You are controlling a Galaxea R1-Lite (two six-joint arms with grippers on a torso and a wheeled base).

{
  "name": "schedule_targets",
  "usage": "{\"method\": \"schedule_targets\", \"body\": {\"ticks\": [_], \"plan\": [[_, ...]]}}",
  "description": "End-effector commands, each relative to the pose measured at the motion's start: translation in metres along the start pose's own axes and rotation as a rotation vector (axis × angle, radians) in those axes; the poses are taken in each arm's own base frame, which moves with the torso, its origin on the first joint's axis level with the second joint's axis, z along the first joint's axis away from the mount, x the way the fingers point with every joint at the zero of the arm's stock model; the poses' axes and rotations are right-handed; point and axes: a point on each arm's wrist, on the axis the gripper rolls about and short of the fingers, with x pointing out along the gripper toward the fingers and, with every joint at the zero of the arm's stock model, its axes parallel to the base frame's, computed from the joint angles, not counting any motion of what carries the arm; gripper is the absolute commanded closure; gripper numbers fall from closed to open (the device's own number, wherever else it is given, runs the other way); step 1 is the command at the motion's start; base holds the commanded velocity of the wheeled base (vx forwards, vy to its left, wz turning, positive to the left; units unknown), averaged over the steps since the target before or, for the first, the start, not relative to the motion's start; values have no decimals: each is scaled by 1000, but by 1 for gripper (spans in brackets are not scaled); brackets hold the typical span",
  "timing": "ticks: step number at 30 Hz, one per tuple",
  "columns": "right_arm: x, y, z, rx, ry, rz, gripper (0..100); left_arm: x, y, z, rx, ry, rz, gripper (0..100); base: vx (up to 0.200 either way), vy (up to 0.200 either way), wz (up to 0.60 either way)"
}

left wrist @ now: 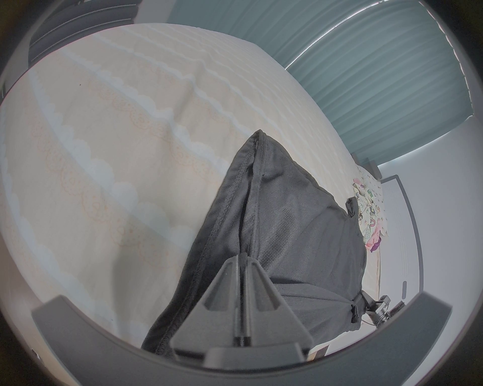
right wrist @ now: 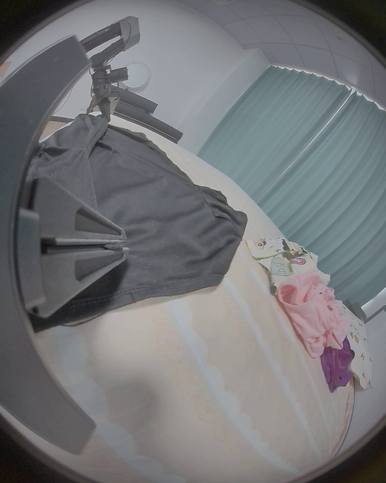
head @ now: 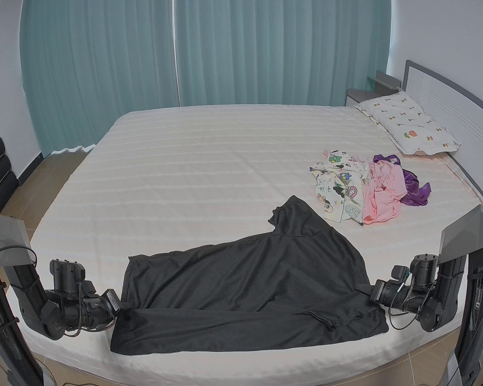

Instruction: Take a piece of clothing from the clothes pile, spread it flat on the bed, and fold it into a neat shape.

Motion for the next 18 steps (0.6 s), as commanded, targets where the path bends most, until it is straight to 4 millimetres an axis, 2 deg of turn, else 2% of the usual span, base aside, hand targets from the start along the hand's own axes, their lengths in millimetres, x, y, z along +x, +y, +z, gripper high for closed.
{"method": "schedule_targets", "body": {"ticks": [1, 13, 18], "plan": [[-5, 10, 14, -13, -63, 31, 100, 0, 1, -1, 0, 2, 5, 100, 0, 0, 0], [4, 13, 21, -37, -93, 51, 100, -5, 3, 4, -6, -20, 9, 100, 0, 0, 0], [5, 21, 16, -48, -71, 65, 100, -13, 0, 1, 3, -24, 0, 100, 0, 0, 0]]}}
